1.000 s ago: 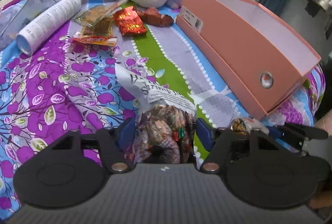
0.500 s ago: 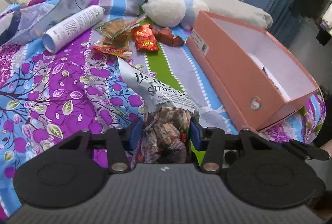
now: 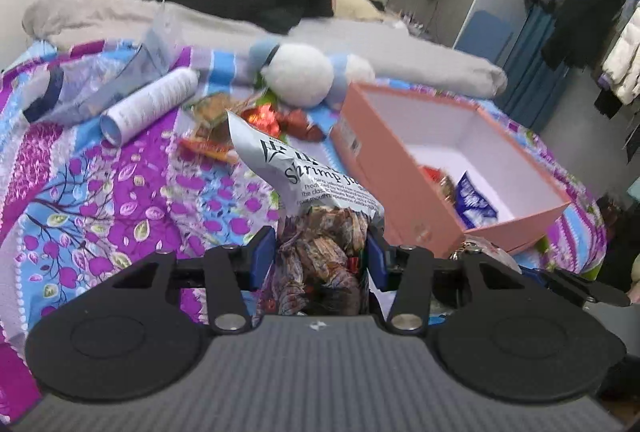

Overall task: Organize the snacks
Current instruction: 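Carry both held bags over the pink box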

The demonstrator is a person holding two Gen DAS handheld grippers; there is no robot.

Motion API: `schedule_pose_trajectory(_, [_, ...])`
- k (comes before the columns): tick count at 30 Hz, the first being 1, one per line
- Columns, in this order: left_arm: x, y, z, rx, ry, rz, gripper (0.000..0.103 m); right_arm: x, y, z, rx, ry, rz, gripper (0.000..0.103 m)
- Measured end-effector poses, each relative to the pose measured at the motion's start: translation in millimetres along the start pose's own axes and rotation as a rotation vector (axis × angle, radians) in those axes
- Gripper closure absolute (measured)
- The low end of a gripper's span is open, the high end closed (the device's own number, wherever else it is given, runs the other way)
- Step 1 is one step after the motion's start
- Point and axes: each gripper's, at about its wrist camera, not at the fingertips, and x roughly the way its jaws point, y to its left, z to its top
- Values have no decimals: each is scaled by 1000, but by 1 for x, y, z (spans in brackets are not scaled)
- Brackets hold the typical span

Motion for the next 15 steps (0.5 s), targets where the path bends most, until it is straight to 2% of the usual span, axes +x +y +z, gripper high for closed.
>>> schedule_pose_trajectory(8, [-30,-27,5,-1,-36,-30,49,-35,-4,14,-3,-54,-7,35])
schedule_pose_trajectory(15, [-42,-43,5,-9,-44,-71,49,-65,-10,20,-8,-84,-20,36])
